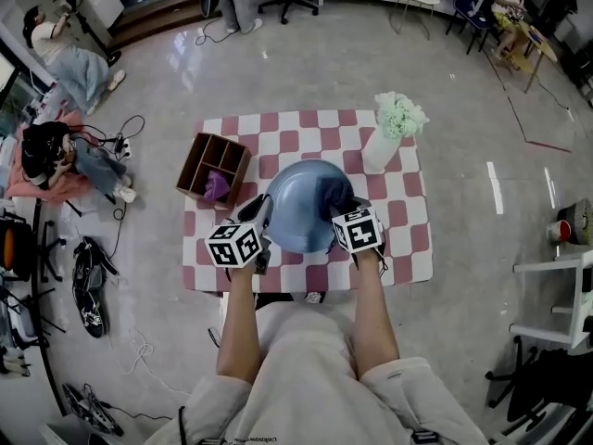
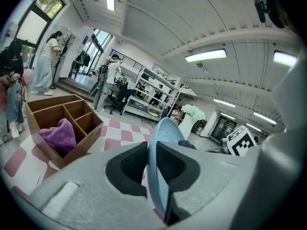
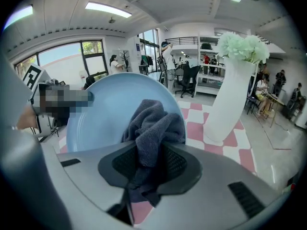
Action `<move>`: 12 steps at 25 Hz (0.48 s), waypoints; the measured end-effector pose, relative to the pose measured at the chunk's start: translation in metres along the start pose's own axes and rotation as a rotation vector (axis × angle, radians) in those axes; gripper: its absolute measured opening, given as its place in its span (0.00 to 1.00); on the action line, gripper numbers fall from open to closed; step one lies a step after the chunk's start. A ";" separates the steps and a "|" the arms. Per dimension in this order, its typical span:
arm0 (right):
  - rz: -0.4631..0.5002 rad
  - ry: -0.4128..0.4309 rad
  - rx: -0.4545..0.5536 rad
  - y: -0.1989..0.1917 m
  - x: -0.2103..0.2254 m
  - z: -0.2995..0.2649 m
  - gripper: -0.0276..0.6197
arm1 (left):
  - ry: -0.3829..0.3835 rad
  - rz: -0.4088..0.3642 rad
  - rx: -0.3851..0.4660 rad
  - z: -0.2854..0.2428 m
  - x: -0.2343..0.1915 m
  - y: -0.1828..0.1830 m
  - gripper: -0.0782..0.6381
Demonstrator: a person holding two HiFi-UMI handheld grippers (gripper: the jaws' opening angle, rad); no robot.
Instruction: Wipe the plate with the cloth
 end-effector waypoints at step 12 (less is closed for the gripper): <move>0.053 0.116 -0.072 -0.015 -0.046 -0.010 0.22 | 0.043 0.049 0.053 0.004 -0.014 0.011 0.18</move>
Point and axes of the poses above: the fingertips, and each gripper's own axes: z backward along the fingers, x to its right, y out of its top, the point moved 2 cm from there along z, backward along the fingers, and after that the axes turned 10 degrees about z, right-handed, at the moved point
